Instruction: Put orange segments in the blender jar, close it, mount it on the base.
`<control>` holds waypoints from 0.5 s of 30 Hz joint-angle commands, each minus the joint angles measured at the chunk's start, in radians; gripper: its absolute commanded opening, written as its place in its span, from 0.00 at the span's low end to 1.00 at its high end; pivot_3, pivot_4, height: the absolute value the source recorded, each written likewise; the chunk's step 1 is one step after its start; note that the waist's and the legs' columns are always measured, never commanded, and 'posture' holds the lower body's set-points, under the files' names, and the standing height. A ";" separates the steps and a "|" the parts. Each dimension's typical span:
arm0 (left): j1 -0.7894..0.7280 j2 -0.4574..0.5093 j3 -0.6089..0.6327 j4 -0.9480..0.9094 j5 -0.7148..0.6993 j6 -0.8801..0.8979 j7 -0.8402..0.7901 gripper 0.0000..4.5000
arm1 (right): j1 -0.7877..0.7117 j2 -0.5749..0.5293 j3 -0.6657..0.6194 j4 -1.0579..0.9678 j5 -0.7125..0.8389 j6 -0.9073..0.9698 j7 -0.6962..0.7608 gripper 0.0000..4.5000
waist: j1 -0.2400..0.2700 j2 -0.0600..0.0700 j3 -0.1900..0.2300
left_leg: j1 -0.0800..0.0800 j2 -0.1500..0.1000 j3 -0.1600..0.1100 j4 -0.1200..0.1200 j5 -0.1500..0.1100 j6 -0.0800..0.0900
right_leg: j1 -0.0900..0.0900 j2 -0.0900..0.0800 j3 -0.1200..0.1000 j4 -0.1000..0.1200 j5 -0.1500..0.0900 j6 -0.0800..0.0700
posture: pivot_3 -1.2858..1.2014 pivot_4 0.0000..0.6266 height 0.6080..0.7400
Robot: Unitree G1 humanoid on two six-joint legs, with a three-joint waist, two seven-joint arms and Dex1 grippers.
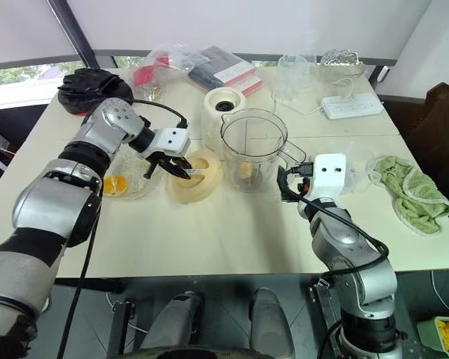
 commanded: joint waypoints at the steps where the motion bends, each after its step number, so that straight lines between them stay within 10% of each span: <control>1: -0.008 0.018 0.023 -0.049 -0.052 0.002 -0.037 0.06 | -0.022 0.011 0.001 0.022 -0.061 -0.046 0.006 1.00 | -0.001 0.000 0.000 | 0.000 0.000 0.000 0.000 0.000 0.000 | 0.000 0.000 0.000 0.000 0.000 0.000 | 0.52 0.24 1.00; 15: -0.006 0.081 -0.067 -0.166 -0.204 0.036 -0.038 0.06 | -0.112 0.123 0.009 0.152 -0.198 -0.096 -0.009 1.00 | -0.004 0.000 0.000 | 0.000 0.000 0.000 0.000 0.000 0.000 | -0.002 0.000 0.000 0.002 0.000 0.000 | 0.52 0.24 1.00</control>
